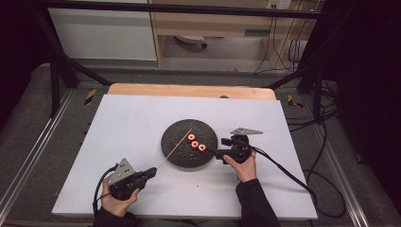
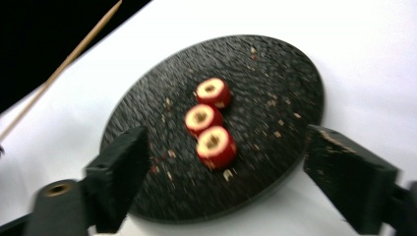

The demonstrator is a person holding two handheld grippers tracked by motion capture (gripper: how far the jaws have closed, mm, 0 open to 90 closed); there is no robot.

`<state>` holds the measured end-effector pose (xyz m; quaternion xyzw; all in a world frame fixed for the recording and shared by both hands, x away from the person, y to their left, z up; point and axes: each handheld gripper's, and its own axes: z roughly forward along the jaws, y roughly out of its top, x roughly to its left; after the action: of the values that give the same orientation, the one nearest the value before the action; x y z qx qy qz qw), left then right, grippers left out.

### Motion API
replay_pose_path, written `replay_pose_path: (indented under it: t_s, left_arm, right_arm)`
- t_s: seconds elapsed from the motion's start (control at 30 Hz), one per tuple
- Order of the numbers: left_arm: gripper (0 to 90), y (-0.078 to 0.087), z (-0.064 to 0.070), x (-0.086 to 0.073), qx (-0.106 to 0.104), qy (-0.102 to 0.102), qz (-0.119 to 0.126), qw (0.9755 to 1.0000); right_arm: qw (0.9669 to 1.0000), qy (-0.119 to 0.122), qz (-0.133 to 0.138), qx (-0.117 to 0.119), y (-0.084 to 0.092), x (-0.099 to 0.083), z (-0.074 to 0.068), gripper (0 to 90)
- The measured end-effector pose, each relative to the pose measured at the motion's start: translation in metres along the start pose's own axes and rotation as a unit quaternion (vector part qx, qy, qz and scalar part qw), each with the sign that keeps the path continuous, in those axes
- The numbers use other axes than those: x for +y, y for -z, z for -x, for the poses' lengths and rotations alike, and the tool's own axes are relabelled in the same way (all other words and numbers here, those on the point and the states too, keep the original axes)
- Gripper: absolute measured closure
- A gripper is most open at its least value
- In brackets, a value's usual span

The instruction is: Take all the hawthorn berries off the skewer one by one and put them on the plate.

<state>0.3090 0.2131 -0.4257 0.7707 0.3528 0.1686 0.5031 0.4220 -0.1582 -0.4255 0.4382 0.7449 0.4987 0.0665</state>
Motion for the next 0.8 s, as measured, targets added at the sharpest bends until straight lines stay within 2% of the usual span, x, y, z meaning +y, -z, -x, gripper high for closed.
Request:
replay_pose_path:
  t_s: [0.13, 0.37, 0.8]
  left_arm:
    - [88.2, -0.001, 0.0, 0.002, -0.002, 0.003, -0.007, 1.0]
    - [88.2, -0.003, 0.0, 0.01, -0.004, 0.005, -0.011, 0.9999]
    - [88.2, -0.024, -0.004, 0.038, -0.006, 0.004, -0.032, 0.9994]
  right_arm:
    - [0.9998, 0.018, -0.002, -0.007, 0.012, -0.007, 0.003, 7.0]
    - [0.9981, 0.054, -0.021, -0.022, 0.032, -0.023, 0.01, 2.4]
    - [0.9967, 0.064, -0.035, -0.034, 0.059, -0.05, 0.028, 1.0]
